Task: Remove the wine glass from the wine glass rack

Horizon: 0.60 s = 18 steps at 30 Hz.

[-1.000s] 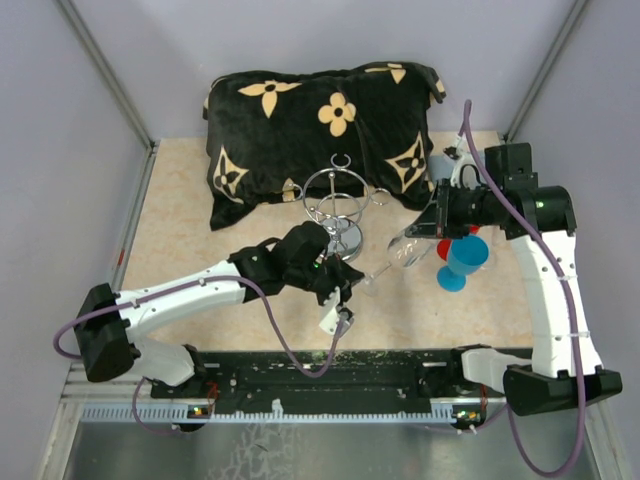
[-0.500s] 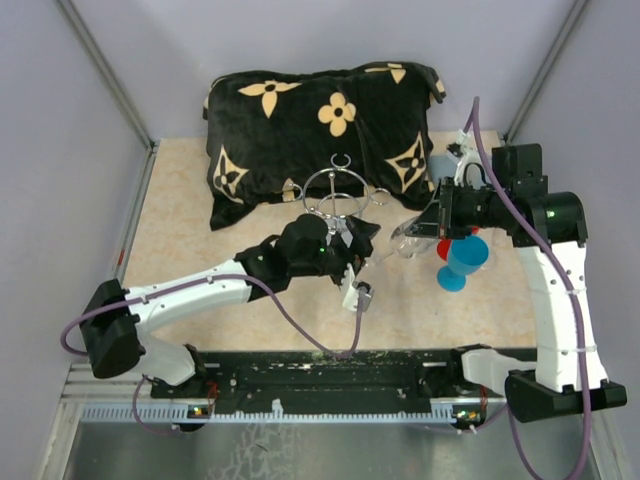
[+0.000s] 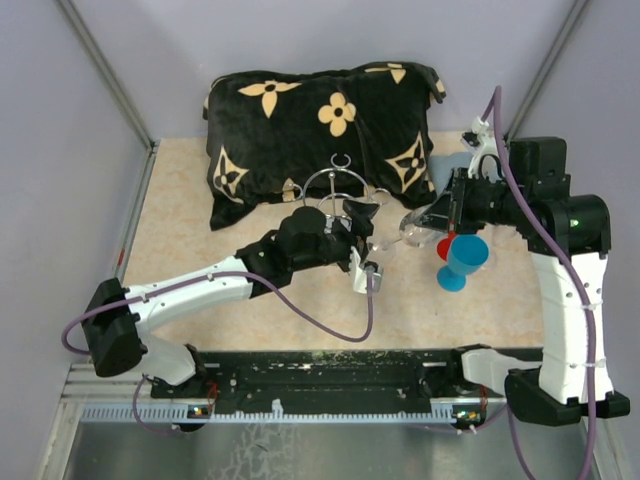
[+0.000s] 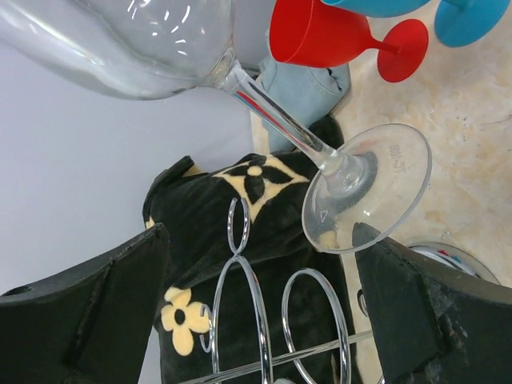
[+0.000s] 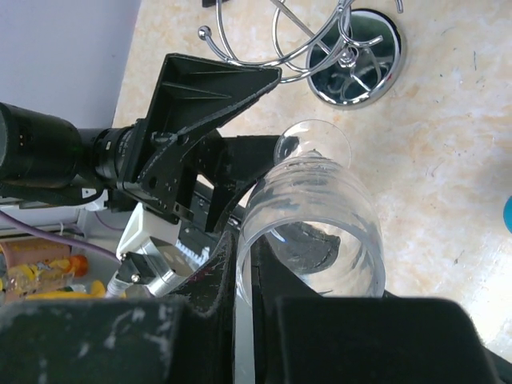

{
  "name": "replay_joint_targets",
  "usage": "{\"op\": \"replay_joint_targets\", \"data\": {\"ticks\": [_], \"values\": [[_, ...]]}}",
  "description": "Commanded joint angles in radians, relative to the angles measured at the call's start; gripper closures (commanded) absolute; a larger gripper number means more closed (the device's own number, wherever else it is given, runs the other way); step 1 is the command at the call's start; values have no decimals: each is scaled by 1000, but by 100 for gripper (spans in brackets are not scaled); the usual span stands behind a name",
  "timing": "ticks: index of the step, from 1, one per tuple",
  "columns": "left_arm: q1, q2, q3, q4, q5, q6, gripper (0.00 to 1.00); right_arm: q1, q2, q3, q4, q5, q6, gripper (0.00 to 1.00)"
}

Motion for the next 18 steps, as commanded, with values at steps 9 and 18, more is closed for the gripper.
{"op": "replay_joint_targets", "data": {"ticks": [9,18], "values": [[-1,-33,0,160,-22,-52,0,27,43,205,-117,73,70,100],[-1,-22,-11,122,-42,-124,0,28,47,277,-122,154,93,100]]}}
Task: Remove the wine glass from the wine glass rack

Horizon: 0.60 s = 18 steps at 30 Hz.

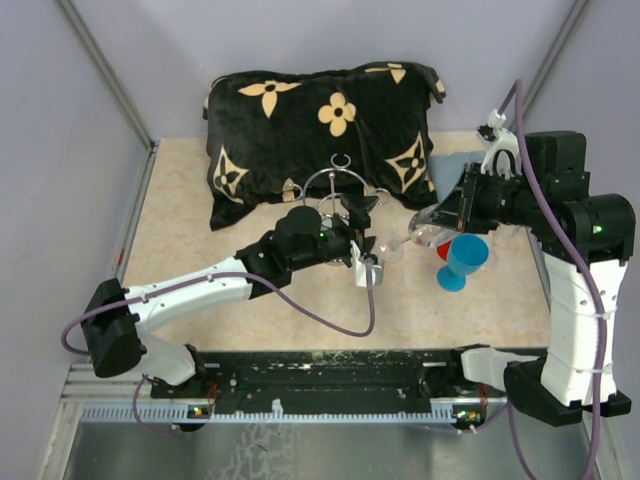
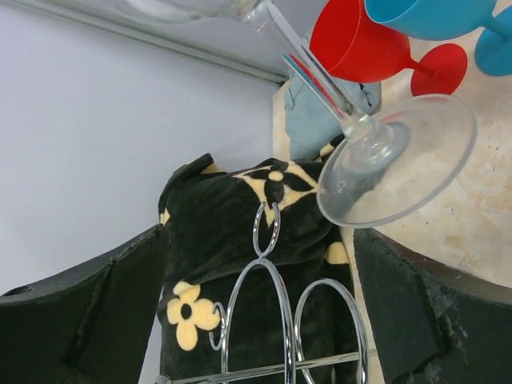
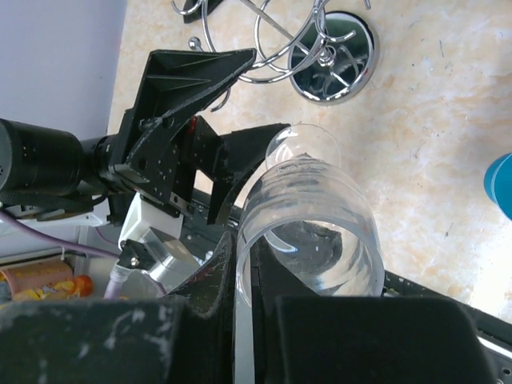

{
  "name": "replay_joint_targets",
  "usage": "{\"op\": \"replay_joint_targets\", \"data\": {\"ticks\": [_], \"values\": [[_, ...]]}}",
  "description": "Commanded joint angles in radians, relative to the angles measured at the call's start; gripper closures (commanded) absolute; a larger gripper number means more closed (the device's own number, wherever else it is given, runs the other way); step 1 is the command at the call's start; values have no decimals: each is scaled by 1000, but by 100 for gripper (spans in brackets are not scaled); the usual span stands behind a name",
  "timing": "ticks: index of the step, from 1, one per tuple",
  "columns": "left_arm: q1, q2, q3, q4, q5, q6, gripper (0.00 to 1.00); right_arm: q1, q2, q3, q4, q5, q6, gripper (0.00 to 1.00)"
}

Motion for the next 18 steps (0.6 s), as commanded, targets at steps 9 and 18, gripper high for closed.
{"op": "replay_joint_targets", "data": {"ticks": [9,18], "values": [[0,12,79,-33,-36,-169,0,9,9,132,24,253,48,100],[-2,61,281,-129,-9,-292,0,10,-9,131,110,582,73,100]]}}
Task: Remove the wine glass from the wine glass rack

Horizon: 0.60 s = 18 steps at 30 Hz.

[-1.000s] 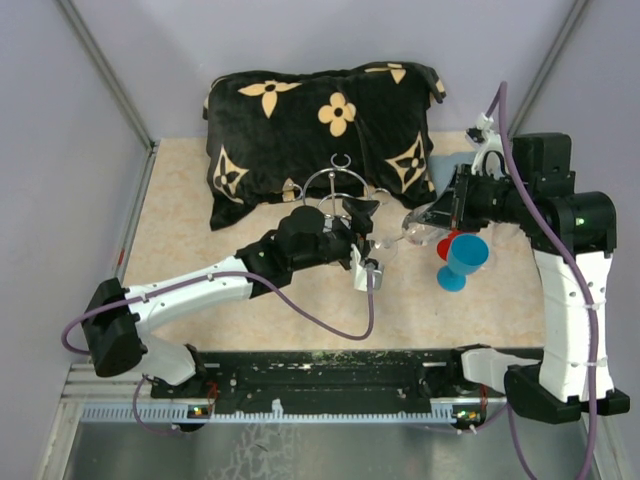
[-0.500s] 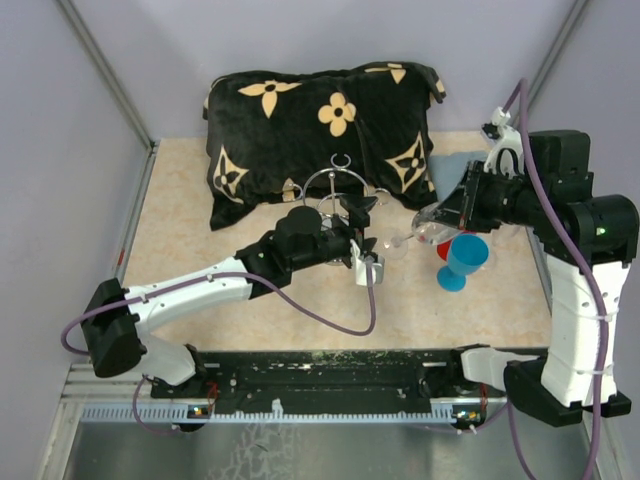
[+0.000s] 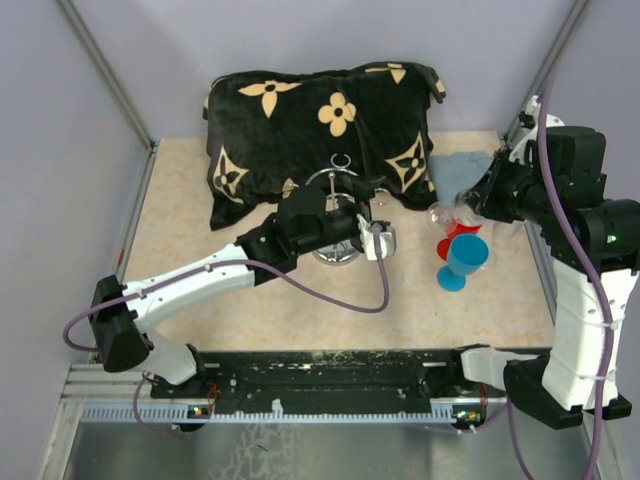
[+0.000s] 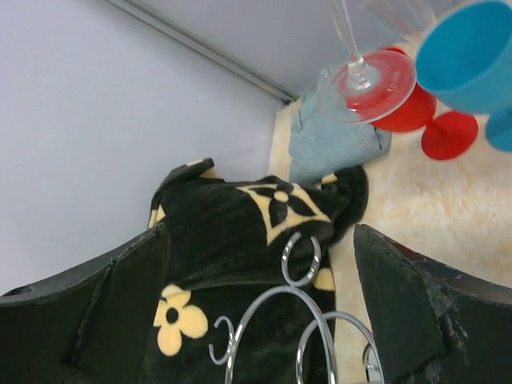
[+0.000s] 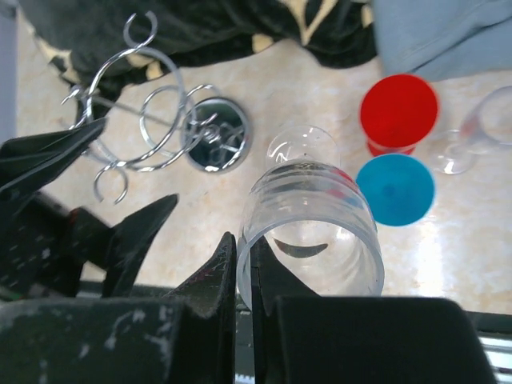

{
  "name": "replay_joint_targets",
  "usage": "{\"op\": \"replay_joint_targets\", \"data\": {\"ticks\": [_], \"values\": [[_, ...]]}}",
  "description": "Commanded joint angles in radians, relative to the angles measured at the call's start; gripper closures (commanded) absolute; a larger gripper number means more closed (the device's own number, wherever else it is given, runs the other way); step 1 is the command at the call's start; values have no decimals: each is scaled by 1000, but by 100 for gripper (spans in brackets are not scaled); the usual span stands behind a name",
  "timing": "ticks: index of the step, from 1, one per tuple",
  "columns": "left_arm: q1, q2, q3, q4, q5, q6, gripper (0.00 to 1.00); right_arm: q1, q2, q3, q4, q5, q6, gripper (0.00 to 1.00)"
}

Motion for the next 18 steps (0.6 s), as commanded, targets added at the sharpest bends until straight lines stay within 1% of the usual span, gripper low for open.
{"op": "replay_joint_targets", "data": {"ticks": [1,6,10,13,15,18], "values": [[-2,31,145,-66,22,-107,0,8,-22,31,108,234,19,100],[-7,76,320,-138,34,-207,0,7,-14,62,131,400,8,100],[-7,122,459,-168,2,-271,0,8,26,154,86,527,-37,100],[-7,138,522,-163,-26,-289,0,7,59,208,62,620,-63,100],[-7,145,550,-159,-42,-297,0,6,74,212,66,666,-68,100],[-2,150,574,-161,-58,-295,0,-25,98,193,93,658,-70,100]]}}
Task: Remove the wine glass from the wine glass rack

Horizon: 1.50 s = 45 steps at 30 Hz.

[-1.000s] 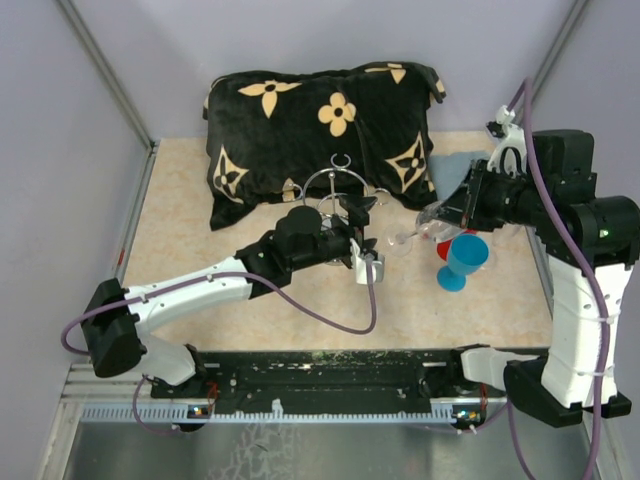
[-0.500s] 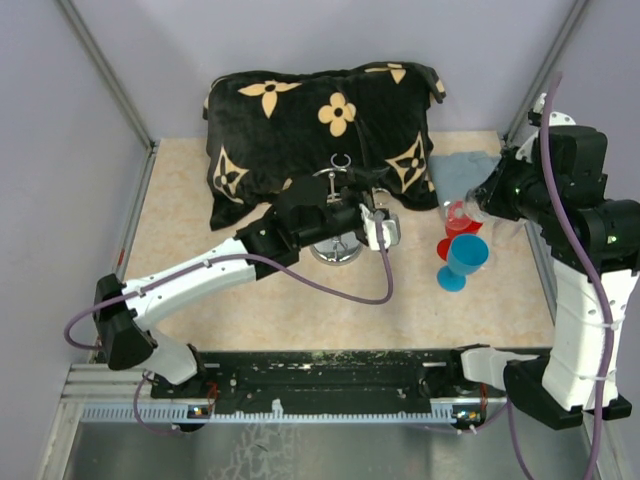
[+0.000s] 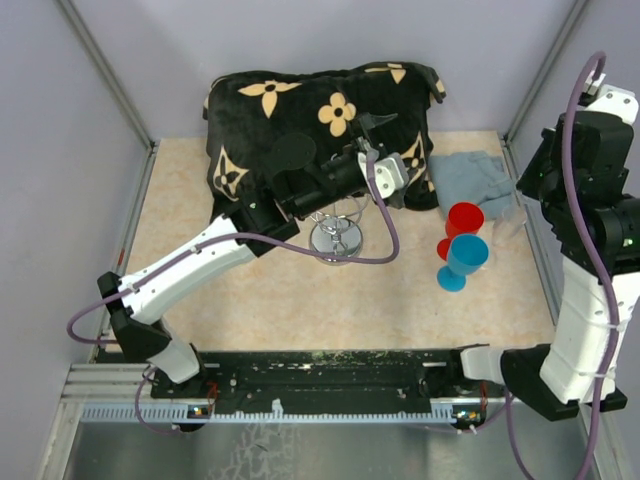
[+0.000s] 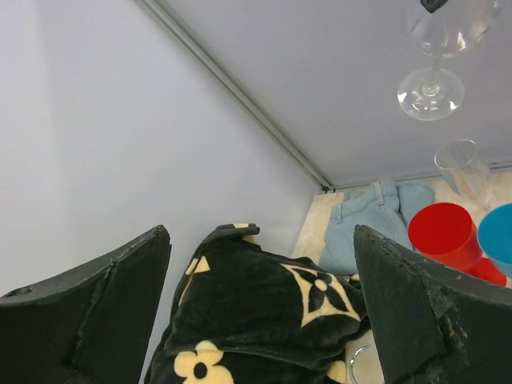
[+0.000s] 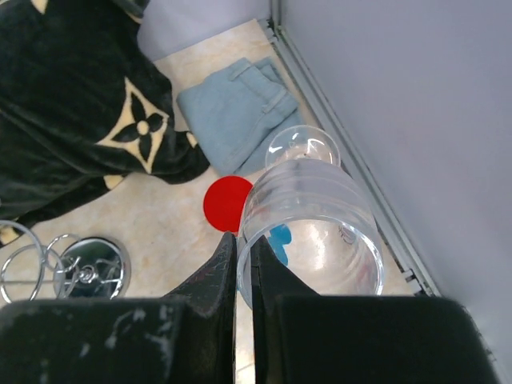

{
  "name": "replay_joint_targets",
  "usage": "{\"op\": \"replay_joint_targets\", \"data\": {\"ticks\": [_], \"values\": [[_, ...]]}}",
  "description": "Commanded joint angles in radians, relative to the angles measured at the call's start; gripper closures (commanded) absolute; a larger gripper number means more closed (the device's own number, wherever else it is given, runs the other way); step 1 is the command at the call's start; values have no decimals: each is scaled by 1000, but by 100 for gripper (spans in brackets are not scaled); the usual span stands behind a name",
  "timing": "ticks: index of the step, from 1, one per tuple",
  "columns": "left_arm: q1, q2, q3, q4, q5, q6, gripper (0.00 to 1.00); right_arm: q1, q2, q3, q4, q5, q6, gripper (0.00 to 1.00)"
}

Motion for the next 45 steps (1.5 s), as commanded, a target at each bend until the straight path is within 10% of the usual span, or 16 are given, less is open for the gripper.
{"op": "replay_joint_targets", "data": {"ticks": [1,12,27,45], "values": [[4,18,53,-17,-41,-36,0,-52,43,8,73,58,-30,100],[114,-16,48,-49,-36,-137,0,-493,159,16,168,-249,-98,100],[369,-91,-18,-111,50,-354,0,-572,8,-380,297,-161,-57,100],[408,-91,-44,-108,90,-420,0,-576,-177,-882,450,-273,-11,100]]}}
